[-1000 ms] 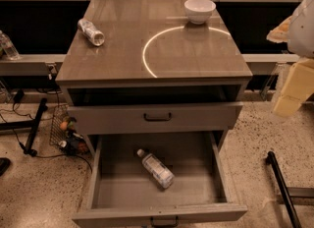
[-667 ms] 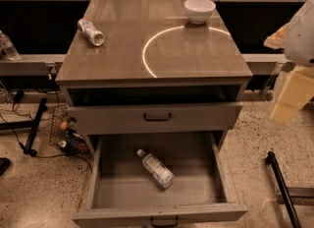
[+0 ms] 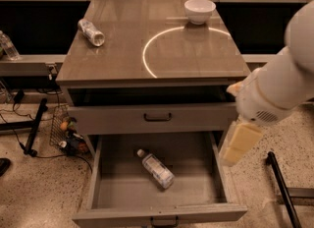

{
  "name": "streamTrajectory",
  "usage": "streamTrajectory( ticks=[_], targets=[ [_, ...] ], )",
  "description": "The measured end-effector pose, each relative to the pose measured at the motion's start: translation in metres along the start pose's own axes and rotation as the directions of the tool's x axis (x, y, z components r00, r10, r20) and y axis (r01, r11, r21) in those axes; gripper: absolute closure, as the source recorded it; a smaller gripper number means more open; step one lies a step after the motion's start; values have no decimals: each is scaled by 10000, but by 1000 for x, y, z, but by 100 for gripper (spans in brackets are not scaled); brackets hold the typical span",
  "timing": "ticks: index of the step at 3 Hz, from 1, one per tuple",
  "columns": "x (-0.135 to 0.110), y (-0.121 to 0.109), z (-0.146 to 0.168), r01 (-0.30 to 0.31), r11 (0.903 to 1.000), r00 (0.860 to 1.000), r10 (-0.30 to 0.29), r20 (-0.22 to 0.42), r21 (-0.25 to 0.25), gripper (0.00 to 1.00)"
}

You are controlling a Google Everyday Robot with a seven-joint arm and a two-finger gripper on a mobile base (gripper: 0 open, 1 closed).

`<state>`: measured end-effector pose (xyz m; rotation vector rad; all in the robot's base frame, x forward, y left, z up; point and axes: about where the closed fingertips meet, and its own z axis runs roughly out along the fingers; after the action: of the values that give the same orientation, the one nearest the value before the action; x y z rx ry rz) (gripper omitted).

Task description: Pick blue plastic bottle from middle drawer and place on counter

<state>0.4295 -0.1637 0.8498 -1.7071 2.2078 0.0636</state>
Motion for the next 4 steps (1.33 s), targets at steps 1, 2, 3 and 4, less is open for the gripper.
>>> streamTrajectory(
  ticks=[1, 2, 3, 4],
  targets=[
    [-16, 3, 42, 294, 9993, 9974, -278, 663, -224, 0],
    [-16, 3, 42, 293, 9993, 9974, -279, 664, -214, 0],
    [-19, 9, 56, 243, 9995, 9979, -232, 608, -177, 0],
    [-21, 6, 117, -133, 9999, 9963, 141, 849, -103, 0]
  ],
)
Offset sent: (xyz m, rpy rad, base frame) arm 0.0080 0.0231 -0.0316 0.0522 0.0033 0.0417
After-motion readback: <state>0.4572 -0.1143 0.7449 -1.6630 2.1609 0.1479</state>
